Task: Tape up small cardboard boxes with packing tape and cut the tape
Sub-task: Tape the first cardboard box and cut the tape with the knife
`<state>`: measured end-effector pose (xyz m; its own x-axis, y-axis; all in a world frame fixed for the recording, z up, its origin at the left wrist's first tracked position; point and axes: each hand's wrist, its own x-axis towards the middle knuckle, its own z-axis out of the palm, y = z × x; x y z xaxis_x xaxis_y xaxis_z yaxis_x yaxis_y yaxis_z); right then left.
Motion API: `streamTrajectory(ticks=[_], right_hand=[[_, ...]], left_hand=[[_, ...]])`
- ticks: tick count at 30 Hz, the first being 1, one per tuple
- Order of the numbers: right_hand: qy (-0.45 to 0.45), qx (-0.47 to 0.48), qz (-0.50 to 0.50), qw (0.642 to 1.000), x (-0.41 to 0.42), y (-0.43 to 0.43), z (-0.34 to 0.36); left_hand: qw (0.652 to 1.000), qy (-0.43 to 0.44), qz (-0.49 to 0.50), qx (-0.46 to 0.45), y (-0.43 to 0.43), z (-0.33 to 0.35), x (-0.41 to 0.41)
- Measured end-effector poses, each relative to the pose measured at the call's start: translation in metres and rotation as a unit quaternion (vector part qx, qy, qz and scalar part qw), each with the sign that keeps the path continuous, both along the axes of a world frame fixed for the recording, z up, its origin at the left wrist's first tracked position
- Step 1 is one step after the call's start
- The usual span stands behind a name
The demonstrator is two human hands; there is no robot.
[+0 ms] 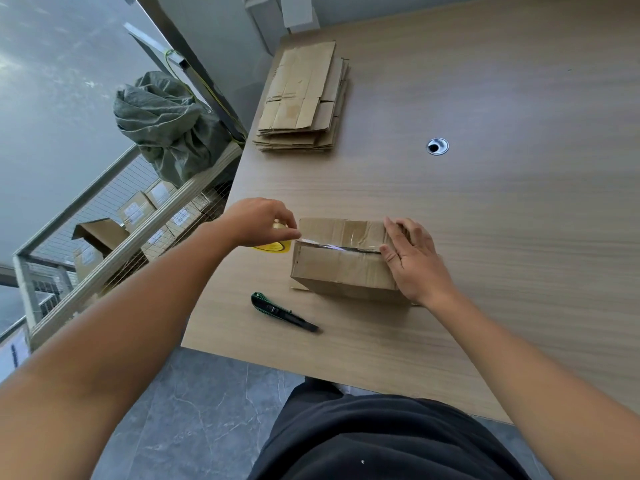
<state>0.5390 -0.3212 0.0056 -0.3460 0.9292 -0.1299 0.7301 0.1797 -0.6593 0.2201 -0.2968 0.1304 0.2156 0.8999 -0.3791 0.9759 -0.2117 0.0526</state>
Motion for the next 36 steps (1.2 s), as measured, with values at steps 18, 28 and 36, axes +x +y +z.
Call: streamTrajectory(ticks=[18,28,36], right_hand=[[-0.139,0.016,-0.078,0.987,-0.042,0.001,0.023],[-0.312,0.021,-0.132,0.94,-0.097,-0.018,0.012],[-0.295,0.007,-0.148,0.944,-0.096,-0.017,0.014]], left_hand=[[0.992,-0.123,-0.023,-0.033,0.031,-0.065,-0.034],[0.988,-0.139,-0.069,0.016,0.022,-0.065,-0.044],[0.978,-0.135,-0.14,0.074,0.037,-0.035,-0.036]])
